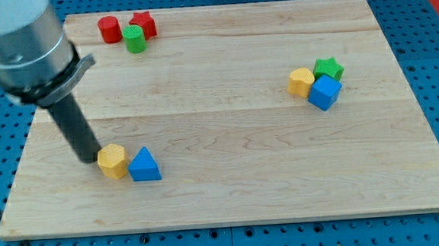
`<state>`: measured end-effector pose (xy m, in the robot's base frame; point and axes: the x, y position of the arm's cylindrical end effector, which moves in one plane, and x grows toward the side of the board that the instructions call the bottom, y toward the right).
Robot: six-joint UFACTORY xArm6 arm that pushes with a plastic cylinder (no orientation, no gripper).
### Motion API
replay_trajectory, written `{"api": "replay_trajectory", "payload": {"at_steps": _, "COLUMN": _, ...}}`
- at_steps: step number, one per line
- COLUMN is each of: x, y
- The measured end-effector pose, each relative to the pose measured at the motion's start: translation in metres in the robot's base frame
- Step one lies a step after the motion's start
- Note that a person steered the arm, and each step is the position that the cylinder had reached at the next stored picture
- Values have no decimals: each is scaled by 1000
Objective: Push blue triangle closer to the blue cube
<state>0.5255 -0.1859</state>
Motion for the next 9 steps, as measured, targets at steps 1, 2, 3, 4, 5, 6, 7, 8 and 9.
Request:
{"api": "replay_trajectory", "payload": {"at_steps": 1, "x": 9, "y": 64}}
{"api": "replay_trajectory", "payload": {"at_steps": 2, "x": 9, "y": 101}}
{"api": "replay_trajectory", "payload": {"at_steps": 3, "x": 25, "y": 45}}
{"api": "replay_trajectory", "payload": {"at_steps": 4, "x": 49, "y": 113}}
{"api": "replay_trajectory", "payload": {"at_steps": 5, "x": 40, "y": 202}}
{"api": "replay_trajectory", "payload": {"at_steps": 6, "x": 11, "y": 224}}
{"api": "replay_trajectory", "payload": {"at_steps": 7, "x": -18, "y": 220}}
{"api": "replay_trajectory", "payload": {"at_steps": 8, "x": -13, "y": 198}}
{"api": "replay_trajectory", "payload": {"at_steps": 9, "x": -53, "y": 174}}
